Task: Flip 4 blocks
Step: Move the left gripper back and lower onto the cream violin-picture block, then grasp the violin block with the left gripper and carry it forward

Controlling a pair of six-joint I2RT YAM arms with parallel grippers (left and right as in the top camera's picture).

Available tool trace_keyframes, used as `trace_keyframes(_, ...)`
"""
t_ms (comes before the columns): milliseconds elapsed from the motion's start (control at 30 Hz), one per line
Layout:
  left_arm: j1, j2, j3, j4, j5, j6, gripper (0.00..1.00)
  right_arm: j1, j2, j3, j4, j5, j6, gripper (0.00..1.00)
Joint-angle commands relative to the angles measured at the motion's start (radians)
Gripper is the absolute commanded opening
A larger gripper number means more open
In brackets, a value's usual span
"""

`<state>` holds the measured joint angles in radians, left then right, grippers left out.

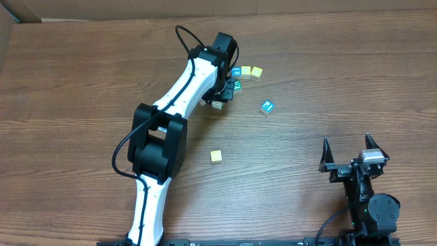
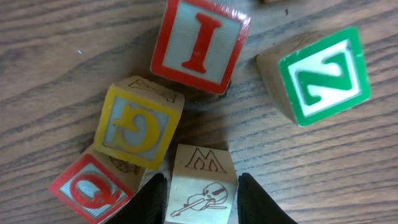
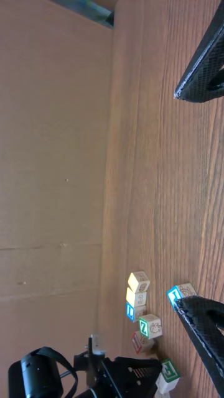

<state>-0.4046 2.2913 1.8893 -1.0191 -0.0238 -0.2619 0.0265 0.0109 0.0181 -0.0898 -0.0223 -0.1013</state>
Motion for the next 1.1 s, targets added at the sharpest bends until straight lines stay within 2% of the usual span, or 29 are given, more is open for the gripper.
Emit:
trace_keyframes(0, -0.002, 0.011, -0.012, 0.009, -0.013, -0.004, 0.30, -0.005, -0.008, -0.010, 0.006, -0.002, 0.000, 1.00)
trace_keyframes(533, -0.002, 0.011, -0.050, 0.026, -0.013, -0.004, 0.29, -0.005, -0.008, -0.010, 0.006, -0.002, 0.000, 1.00)
trace_keyframes(700, -0.002, 0.010, -0.047, 0.032, -0.008, -0.005, 0.25, -0.005, -0.008, -0.010, 0.006, -0.002, 0.000, 1.00)
trace_keyframes(933, -0.002, -0.035, -0.045, -0.005, -0.009, -0.005, 0.23, -0.005, -0.008, -0.010, 0.006, -0.002, 0.000, 1.00)
trace_keyframes(1067, -0.002, -0.092, -0.045, -0.079, -0.010, -0.005, 0.21, -0.005, -0.008, -0.010, 0.006, -0.002, 0.000, 1.00)
